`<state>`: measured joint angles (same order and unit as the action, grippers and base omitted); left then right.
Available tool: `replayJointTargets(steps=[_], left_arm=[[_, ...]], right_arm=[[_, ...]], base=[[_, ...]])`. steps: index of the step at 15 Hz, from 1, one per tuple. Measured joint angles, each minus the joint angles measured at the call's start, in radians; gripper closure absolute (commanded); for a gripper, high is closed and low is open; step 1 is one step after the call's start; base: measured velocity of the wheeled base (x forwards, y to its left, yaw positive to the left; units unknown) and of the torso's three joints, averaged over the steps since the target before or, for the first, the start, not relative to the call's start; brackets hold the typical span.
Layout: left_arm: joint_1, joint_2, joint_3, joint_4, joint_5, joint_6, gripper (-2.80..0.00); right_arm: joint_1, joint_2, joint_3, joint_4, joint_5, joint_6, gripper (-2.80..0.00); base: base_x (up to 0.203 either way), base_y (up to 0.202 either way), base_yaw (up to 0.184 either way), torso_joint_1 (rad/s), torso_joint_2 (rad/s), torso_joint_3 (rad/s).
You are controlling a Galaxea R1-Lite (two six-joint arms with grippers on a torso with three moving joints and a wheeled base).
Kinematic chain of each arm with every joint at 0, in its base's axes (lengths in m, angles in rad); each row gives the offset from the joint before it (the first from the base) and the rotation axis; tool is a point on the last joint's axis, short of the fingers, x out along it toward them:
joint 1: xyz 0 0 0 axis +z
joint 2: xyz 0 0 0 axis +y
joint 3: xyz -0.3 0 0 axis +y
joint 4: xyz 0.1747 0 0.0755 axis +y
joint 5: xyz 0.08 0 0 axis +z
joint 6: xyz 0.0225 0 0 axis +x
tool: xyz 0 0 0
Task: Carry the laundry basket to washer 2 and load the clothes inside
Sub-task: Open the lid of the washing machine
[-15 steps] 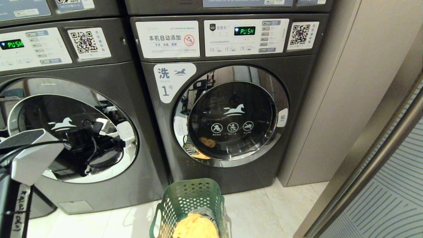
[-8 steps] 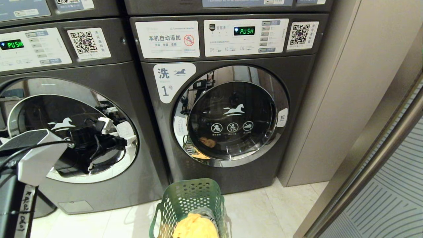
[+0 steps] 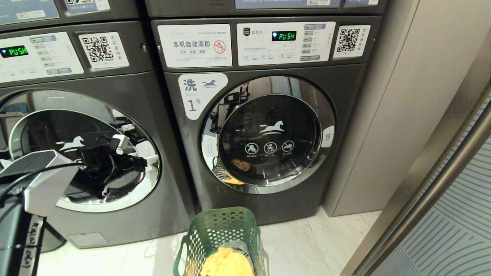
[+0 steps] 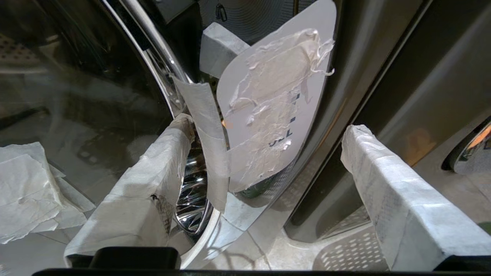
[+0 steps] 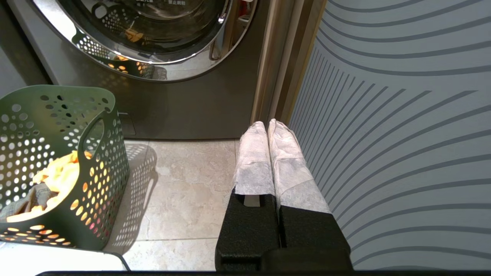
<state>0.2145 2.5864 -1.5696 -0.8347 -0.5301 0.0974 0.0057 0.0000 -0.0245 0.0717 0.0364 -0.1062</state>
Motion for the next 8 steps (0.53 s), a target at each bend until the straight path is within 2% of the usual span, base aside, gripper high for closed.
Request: replayJointTargets(steps=[6,8], left_arm=[[0.011,0.007,-0.013,0.016,-0.104,0.000,-2.80],[0.023,0.009,-0.015,0.016,-0.160,0.001,-2.80]], right_arm=[[0.000,0.000,0.000,0.000,0.000,0.000,0.00],[0.000,0.000,0.000,0.000,0.000,0.000,0.00]], base=[[0.000,0.000,0.000,0.000,0.00,0.000],[0.000,0.000,0.000,0.000,0.00,0.000]])
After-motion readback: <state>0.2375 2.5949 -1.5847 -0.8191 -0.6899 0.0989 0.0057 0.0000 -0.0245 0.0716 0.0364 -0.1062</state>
